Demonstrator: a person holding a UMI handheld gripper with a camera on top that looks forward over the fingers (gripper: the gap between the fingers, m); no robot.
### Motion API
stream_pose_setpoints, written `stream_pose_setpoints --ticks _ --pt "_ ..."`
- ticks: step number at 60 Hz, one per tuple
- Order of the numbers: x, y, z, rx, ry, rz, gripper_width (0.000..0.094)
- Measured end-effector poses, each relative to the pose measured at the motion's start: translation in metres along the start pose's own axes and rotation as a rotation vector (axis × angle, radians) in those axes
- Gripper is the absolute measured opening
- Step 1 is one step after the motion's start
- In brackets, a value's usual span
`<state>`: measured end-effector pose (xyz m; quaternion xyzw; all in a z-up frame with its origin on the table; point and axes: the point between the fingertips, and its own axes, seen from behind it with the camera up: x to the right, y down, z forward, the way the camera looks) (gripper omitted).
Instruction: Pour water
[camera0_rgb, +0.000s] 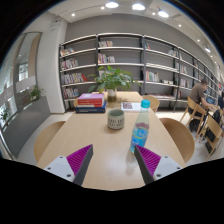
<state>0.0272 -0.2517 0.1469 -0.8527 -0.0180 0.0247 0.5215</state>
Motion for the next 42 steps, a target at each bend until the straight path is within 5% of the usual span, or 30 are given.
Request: stream_pose_setpoints --ticks 11,31,42 --pt "0.066 0.023 0.040 0.008 0.045 -0.015 0.0844" --pt "0.104 -0.025 0.144 0.096 0.007 -0.025 0.0828" --pt "0.105 -0.030 0.178 0.146 -0.024 0.002 0.0576"
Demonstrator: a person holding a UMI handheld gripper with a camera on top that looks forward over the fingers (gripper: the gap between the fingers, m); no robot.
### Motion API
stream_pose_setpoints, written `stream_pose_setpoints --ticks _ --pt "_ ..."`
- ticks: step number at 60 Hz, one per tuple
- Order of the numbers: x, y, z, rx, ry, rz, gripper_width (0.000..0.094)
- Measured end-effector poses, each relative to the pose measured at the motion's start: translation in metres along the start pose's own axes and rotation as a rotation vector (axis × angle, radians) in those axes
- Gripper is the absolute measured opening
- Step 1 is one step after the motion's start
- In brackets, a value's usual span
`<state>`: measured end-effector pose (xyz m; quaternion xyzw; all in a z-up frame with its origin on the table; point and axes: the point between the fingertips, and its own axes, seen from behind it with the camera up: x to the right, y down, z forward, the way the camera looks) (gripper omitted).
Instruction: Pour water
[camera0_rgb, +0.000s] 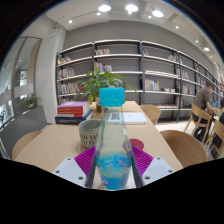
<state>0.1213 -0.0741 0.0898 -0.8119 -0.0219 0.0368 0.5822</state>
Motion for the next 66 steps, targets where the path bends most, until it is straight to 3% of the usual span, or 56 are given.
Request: stream_pose_setpoints --ticks 11,17,32,51,66 --pt "-0.005 -0.008 0.000 0.083 -0.004 -0.070 0.0453" --pt "-0.008 -0.010 0.003 0.086 -0.005 -0.074 0.0377" --pt "0.022 -0.018 0.010 0.026 0.125 -0.056 0.0373" --pt "0.098 -0.093 0.069 -0.099 0.363 -0.735 0.0374" --pt "0.075 -0.145 0.122 -0.138 0.359 -1.439 0.0374"
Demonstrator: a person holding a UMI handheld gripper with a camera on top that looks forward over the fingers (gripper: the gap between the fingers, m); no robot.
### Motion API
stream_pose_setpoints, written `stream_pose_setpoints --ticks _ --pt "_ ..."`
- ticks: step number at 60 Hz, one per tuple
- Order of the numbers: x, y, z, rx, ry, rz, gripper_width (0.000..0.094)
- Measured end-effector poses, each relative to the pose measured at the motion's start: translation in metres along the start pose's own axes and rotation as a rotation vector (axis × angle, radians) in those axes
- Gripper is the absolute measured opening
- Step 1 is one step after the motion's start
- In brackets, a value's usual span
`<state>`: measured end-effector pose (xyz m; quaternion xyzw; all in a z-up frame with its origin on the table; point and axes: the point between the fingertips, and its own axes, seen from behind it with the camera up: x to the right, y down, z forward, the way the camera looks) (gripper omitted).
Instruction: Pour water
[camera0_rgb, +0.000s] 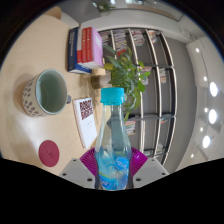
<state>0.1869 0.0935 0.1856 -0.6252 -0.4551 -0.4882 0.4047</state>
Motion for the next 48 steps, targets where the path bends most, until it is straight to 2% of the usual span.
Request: stream_pose_setpoints --ticks 19,28,40,48 --pt "-0.020 -0.040 0.030 0.075 0.036 -0.613 0.0389" --pt "-0.023 -0.052 0.029 0.095 0.107 -0.774 0.0389" --pt "-0.019 -0.055 0.026 0.086 0.117 -0.695 0.0389" --pt "0.007 -0.061 0.014 0.111 0.093 -0.367 0.0388"
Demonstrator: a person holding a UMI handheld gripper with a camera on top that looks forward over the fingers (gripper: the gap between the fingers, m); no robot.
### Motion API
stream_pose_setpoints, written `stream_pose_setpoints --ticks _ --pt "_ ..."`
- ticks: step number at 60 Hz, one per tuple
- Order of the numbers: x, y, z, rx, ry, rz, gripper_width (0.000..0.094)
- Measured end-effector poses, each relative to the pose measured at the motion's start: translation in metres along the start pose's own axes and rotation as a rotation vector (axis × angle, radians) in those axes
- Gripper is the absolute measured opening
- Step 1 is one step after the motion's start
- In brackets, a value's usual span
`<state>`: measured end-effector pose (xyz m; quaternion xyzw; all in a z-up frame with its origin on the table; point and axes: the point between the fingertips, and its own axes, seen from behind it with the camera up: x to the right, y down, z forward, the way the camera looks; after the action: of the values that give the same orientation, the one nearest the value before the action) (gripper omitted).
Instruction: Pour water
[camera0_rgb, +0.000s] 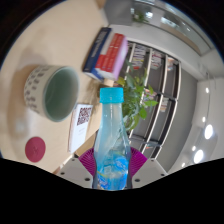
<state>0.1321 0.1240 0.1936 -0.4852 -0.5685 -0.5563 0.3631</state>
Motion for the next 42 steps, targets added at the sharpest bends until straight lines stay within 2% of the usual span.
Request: stream_pose_setpoints --ticks 15,22,23,31,32,36,42 --pt "0.075 0.009 -0.035 0.048 0.015 1.006 0.0390" --pt "0.076 0.023 -0.044 0.071 -0.027 1.433 0.0401" --pt "0.072 0.013 -0.043 0.062 -0.023 1.485 0.0401" --pt "0.040 0.040 -0.035 0.057 -0.037 1.702 0.0401" --pt "0.032 0.027 -0.031 0.047 -0.035 1.721 0.0400" --pt "0.006 0.046 -0.026 0.024 -0.060 1.775 0.0401" --pt "-0.039 0.047 -0.017 -0.027 -0.110 1.803 0.0400"
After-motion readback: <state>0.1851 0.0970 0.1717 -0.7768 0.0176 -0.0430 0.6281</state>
